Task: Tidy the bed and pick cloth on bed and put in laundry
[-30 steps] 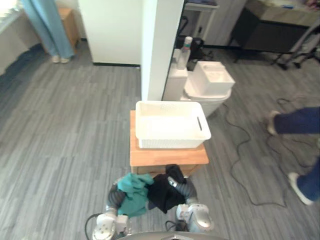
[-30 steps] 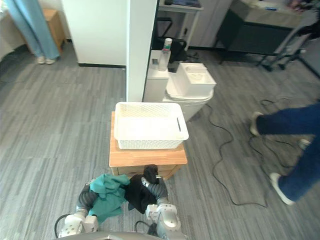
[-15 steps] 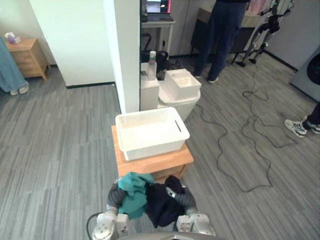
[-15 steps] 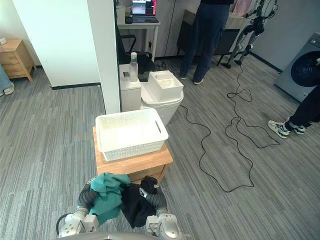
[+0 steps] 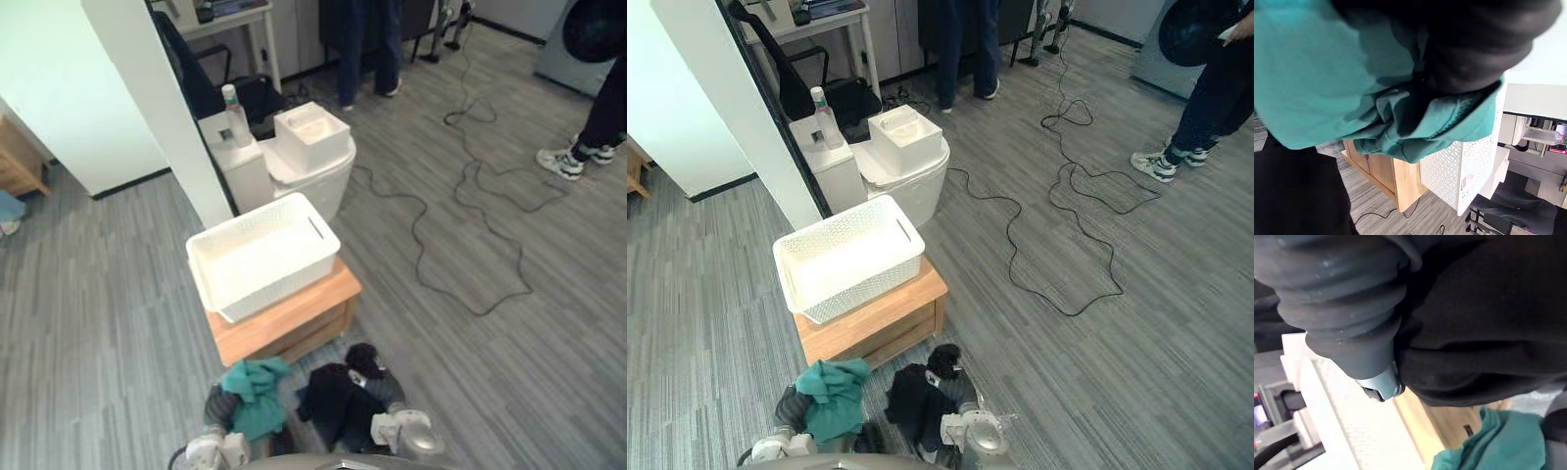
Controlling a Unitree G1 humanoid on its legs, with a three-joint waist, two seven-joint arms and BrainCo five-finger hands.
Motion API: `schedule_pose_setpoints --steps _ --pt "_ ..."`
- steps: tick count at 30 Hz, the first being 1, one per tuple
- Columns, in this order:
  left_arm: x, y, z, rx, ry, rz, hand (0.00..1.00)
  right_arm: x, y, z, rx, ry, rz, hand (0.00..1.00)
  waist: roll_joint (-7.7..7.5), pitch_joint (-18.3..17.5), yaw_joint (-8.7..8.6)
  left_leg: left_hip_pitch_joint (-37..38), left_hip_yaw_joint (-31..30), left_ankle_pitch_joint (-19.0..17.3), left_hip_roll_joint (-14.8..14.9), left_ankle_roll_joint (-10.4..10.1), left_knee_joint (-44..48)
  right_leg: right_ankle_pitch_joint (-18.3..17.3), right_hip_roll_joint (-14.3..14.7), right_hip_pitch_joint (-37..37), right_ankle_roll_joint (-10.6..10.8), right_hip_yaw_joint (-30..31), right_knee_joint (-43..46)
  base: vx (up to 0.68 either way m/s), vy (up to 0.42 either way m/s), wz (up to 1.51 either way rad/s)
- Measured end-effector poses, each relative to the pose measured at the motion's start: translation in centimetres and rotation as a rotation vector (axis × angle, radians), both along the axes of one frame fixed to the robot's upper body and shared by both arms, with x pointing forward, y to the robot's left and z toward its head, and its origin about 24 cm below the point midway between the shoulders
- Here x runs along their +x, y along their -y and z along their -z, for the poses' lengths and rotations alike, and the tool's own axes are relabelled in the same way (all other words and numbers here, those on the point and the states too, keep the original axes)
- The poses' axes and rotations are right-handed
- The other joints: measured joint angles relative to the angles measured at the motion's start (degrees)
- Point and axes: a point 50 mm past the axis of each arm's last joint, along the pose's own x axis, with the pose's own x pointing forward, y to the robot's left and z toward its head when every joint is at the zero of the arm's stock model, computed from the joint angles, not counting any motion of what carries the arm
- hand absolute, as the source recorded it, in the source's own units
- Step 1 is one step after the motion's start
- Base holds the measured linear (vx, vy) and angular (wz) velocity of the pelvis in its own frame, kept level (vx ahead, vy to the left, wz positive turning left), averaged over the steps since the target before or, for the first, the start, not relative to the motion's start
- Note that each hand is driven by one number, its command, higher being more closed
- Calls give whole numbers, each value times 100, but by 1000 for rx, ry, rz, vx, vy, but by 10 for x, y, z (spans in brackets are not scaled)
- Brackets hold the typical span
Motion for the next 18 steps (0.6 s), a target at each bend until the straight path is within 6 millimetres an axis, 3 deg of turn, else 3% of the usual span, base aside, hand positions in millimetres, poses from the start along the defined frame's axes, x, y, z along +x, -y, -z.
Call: schedule_pose_setpoints --steps 1,3,4,5,6,7,8,9,11,13,15,16,17,18 --pt "-2 -4 1 13 -8 3 100 -2 -4 2 10 -9 -5 100 -68 -58 -16 138 30 -4 -96 -5 -153 -16 -31 170 34 -2 -165 226 18 -6" --pt "-3 -10 1 27 -8 7 100 -2 -12 1 26 -6 -34 100 -401 -165 -2 237 66 -162 -347 -1 -423 -227 -237 136 145 14 -69 237 28 1" --pt "-4 -11 1 33 -11 12 100 -1 -13 1 29 -4 -45 100 -487 -172 -3 320 69 -173 -442 -16 -523 -306 -329 108 175 6 78 266 37 -1" --pt "-5 -10 3 37 -22 29 100 0 -15 1 32 -1 -58 100 -589 -169 -18 493 80 -172 -595 -43 -815 -361 -430 -156 244 12 890 220 40 5" --pt "-7 -10 4 42 -31 36 100 2 -16 1 29 -1 -64 100 -583 -164 -60 736 71 -153 -631 -64 -1029 -139 -533 -575 571 34 1912 224 45 7" --pt "-7 -11 4 49 -33 46 100 2 -17 1 32 -3 -63 100 -579 -160 -95 855 36 -145 -638 -68 -1119 56 -578 -736 676 42 2374 295 45 28" --pt "-7 -13 4 62 -33 66 100 1 -20 2 43 -5 -59 100 -531 -133 -165 1098 -108 -80 -634 -52 -1217 370 -695 -1016 730 -2 3174 448 -39 78" --pt "-5 -17 2 85 -24 90 100 1 -25 1 61 -2 -53 100 -618 -154 -293 1242 -352 -79 -628 -46 -1215 39 -945 -1270 459 -300 3803 513 -127 109" --pt "3 -19 -3 93 10 92 100 8 -29 -3 73 28 -57 100 -615 -152 -320 1212 -712 -75 -493 -55 -1223 -388 -1084 -1562 98 -609 3417 334 -224 96" --pt "4 -18 -3 89 14 92 100 13 -29 -6 71 46 -60 100 -556 -117 -336 1228 -946 -65 -357 -71 -1203 -460 -1072 -1611 56 -544 2526 216 -311 67" --pt "9 -20 -5 95 27 87 100 15 -27 -7 68 52 -58 100 -514 -97 -350 1202 -1269 -45 -168 -370 -1193 -58 -827 -1502 134 243 946 214 -480 85" --pt "11 -24 -6 107 32 82 100 13 -26 -7 72 52 -49 100 -700 -151 -353 1221 -1445 -87 -168 -693 -1249 686 -809 -1326 157 756 81 171 -451 83" --pt "12 -28 -6 120 34 84 100 11 -26 -7 76 53 -45 100 -756 -138 -339 1248 -1523 -152 -185 -932 -1293 1055 -901 -1304 833 872 -61 156 -478 64" --pt "16 -20 -2 87 19 63 100 9 -18 -8 54 51 -44 100 -526 -84 -251 1272 -1441 -154 118 -999 -1240 873 -662 -1198 647 721 -11 102 -380 34"
